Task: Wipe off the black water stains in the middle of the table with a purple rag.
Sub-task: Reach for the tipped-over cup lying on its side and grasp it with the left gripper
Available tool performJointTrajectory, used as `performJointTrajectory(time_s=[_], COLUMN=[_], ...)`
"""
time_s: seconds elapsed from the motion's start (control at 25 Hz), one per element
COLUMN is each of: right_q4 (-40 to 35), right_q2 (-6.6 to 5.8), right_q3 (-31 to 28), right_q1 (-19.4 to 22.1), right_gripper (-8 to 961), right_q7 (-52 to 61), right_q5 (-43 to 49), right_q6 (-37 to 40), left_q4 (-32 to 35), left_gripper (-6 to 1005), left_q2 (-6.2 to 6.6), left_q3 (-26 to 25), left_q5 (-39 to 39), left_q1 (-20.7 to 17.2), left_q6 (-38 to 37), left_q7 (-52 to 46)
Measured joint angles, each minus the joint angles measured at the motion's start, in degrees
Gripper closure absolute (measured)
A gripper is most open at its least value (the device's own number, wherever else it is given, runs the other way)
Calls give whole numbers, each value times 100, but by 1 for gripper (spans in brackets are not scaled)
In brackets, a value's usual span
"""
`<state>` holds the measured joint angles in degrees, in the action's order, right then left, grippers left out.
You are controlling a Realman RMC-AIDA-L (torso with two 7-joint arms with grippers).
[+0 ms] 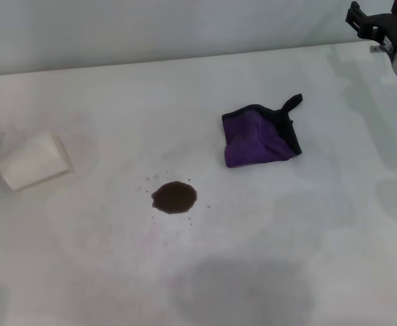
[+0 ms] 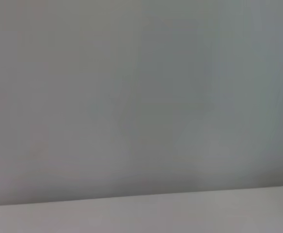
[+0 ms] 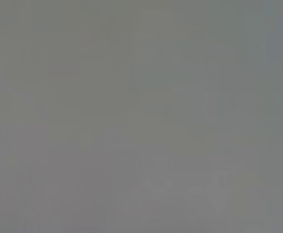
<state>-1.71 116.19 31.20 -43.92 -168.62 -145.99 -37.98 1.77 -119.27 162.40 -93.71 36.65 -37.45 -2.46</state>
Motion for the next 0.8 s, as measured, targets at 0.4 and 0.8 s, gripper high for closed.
performJointTrajectory(time_s=[0.4, 0.8], right_q4=[128, 641], right_q2=[-1, 0], right_q3=[86, 221], right_q1=[352, 936], right_gripper=[85, 86], right_q7=[106, 549], right_q5=[55, 150], right_q6=[-1057, -2867], left_q4=[337, 500], left_gripper=[121, 123], left_q2=[11, 37], left_q3=[-14, 14], left_q5=[-247, -277], left_q1=[-400, -1649], left_q6=[-1230, -3795], left_q7=[-187, -1286])
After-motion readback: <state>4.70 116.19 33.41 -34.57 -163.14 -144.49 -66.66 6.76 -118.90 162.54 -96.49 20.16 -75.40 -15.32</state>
